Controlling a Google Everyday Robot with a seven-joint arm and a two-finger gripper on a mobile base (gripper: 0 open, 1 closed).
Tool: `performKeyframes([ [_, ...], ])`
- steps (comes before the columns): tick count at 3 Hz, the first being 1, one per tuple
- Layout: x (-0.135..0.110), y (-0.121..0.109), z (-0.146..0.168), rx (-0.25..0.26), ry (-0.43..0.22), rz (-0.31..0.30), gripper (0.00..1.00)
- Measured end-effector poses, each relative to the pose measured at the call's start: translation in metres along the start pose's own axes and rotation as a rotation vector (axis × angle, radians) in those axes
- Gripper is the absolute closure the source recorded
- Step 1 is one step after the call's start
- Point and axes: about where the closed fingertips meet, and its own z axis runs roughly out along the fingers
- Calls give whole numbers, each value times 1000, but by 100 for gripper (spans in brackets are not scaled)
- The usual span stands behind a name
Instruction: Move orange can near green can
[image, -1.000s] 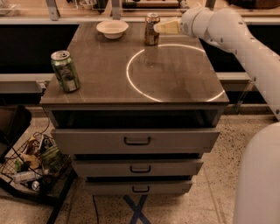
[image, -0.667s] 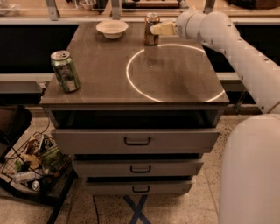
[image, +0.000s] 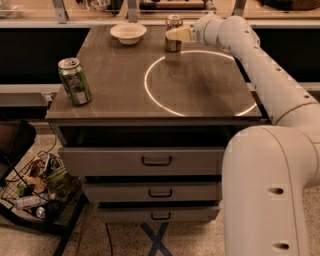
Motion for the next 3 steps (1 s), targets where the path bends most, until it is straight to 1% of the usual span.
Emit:
performKeyframes([
  [1,2,7,13,-47,-19,64,0],
  [2,6,28,24,-158,-56,170,0],
  [3,3,52,29,-269,-81,237,13],
])
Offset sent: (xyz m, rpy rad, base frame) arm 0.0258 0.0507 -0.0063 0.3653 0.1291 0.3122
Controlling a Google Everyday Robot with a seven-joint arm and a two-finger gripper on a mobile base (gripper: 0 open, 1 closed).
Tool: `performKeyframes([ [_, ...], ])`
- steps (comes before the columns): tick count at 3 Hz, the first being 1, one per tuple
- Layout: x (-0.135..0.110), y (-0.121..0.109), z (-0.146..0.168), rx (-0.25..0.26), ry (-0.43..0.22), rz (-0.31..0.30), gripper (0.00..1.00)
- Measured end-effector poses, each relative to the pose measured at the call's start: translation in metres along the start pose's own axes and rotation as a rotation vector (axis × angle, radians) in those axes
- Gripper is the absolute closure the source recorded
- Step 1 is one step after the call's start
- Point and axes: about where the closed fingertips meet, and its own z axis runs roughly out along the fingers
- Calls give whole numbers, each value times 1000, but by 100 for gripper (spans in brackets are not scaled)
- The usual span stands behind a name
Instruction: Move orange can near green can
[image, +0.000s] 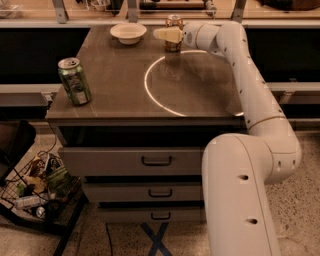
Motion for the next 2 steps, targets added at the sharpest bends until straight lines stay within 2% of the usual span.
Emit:
performKeyframes([
  [2,0,6,4,-18,2,2,59],
])
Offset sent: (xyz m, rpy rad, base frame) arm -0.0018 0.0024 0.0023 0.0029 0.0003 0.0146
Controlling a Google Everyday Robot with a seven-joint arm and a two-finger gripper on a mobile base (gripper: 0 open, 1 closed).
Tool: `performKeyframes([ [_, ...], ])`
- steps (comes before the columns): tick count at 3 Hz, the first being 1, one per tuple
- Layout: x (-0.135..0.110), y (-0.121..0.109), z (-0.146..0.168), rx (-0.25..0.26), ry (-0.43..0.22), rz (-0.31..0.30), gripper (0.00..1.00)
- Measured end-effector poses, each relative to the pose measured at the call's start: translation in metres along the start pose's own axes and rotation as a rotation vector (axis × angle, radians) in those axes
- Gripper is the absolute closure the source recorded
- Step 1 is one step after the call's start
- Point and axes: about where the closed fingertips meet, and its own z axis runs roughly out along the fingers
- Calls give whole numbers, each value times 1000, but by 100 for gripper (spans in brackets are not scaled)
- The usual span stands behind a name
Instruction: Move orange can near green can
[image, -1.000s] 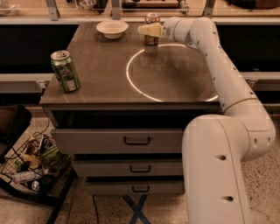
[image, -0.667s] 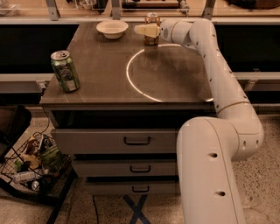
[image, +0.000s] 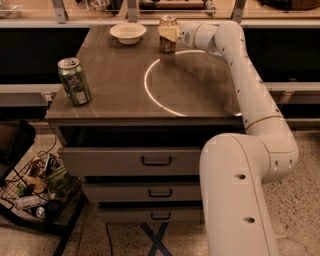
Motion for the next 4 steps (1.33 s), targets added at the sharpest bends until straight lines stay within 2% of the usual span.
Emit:
performKeyframes([
  [1,2,2,3,-4,2,1,83],
  [2,3,5,6,-9,4,2,100],
  [3,3,5,6,-9,4,2,100],
  [4,-7,17,11,-7,58,-42,100],
])
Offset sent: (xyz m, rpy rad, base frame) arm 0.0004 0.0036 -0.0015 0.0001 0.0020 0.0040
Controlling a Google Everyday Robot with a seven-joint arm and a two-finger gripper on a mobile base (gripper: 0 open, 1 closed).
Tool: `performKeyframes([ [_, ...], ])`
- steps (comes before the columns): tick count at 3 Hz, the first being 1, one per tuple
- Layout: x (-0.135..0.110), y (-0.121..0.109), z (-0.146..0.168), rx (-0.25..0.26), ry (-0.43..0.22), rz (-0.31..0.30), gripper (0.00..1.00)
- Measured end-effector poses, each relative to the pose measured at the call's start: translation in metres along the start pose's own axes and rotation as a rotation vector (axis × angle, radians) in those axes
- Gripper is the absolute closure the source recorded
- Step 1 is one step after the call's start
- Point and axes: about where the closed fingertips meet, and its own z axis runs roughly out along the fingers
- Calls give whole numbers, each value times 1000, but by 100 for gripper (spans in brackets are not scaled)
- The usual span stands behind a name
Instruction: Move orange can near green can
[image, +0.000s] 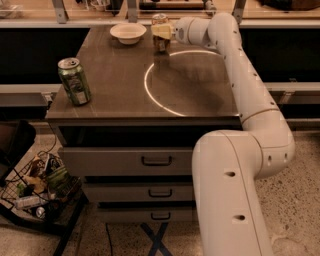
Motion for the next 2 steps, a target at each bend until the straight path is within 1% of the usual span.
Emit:
performKeyframes([
  [1,-37,21,-4,9,69,-94,100],
  [2,-57,29,-18,9,92,-122,100],
])
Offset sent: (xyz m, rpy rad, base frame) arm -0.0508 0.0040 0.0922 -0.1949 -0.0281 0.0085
